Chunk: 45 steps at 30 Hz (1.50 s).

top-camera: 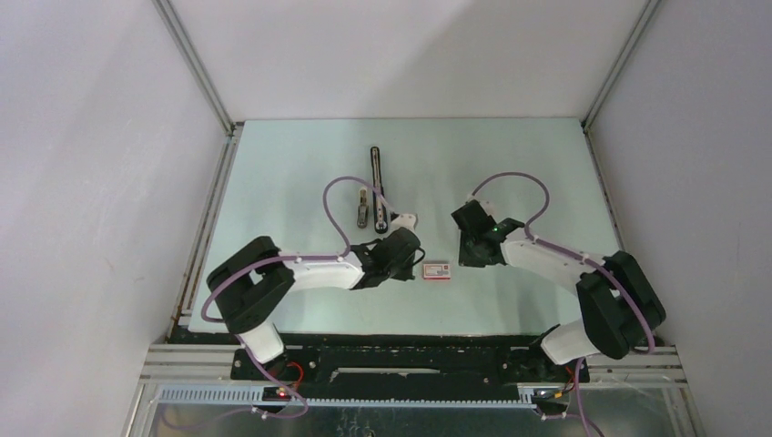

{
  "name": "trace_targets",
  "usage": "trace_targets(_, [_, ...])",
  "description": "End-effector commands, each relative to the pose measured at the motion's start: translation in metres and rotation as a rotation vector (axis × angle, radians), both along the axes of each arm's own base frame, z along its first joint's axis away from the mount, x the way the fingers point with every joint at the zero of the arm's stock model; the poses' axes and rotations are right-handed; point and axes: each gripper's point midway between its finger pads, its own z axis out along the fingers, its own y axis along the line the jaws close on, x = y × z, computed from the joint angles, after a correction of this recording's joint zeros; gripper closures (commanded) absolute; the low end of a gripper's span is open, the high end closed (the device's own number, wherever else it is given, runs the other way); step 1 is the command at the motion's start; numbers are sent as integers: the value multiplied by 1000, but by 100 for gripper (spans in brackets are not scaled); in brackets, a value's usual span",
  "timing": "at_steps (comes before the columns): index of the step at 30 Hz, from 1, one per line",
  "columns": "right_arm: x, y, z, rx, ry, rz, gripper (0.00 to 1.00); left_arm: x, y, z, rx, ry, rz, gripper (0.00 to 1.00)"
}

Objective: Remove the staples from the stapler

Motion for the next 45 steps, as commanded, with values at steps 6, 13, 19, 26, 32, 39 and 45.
trace_targets(6, [4, -4, 29, 65, -88, 57, 91, 26, 41, 56, 37, -153, 112, 96])
trace_targets(13, [-1, 17, 73, 256, -254, 180, 89, 37, 85, 104, 32, -272, 228, 84])
trace_targets(19, [-1, 18, 114, 350, -423, 225, 82, 46, 121, 138, -20, -333, 310, 74])
trace_targets(26, [-2, 4, 134, 388, -507, 180, 63, 50, 158, 153, -97, -332, 408, 63])
trace_targets(32, [-6, -17, 141, 378, -533, 94, 38, 48, 190, 149, -96, -325, 495, 57])
trace_targets(39, [-7, -41, 143, 343, -556, -38, 31, 38, 213, 142, -78, -324, 574, 33])
trace_targets(45, [-8, -51, 148, 345, -637, -70, 26, 24, 233, 140, -55, -335, 628, 7])
